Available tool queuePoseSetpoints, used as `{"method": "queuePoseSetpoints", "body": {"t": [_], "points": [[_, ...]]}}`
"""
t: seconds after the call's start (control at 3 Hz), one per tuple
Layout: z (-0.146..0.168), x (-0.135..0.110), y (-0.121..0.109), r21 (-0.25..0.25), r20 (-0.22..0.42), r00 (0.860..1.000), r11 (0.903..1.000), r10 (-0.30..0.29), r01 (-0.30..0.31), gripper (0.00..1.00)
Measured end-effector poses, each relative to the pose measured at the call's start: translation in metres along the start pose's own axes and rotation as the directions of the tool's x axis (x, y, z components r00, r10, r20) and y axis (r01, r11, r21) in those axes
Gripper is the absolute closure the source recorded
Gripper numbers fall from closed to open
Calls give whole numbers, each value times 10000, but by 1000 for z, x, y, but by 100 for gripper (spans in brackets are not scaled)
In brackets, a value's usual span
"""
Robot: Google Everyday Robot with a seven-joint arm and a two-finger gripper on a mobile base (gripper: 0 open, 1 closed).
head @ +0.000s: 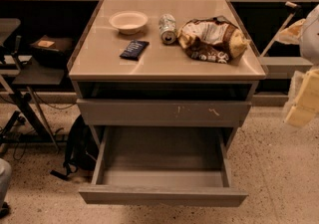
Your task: Close middle drawer
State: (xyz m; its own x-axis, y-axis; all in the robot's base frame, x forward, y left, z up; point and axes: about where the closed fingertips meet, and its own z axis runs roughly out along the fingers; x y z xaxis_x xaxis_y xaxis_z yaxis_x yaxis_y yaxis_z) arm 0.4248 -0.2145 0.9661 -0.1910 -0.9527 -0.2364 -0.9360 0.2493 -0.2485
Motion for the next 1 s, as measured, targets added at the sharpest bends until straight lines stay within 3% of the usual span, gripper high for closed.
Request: {"method": "queuePoseSetpoints", "body": {"t": [0.33,0.67,1.0], "points": [[1,-1,39,400,876,9950,9982,-488,454,0],[17,8,84,1108,1888,9804,9932,-563,357,0],[60,-12,118,1493,2840,9552,9879,-830,415,0]]}}
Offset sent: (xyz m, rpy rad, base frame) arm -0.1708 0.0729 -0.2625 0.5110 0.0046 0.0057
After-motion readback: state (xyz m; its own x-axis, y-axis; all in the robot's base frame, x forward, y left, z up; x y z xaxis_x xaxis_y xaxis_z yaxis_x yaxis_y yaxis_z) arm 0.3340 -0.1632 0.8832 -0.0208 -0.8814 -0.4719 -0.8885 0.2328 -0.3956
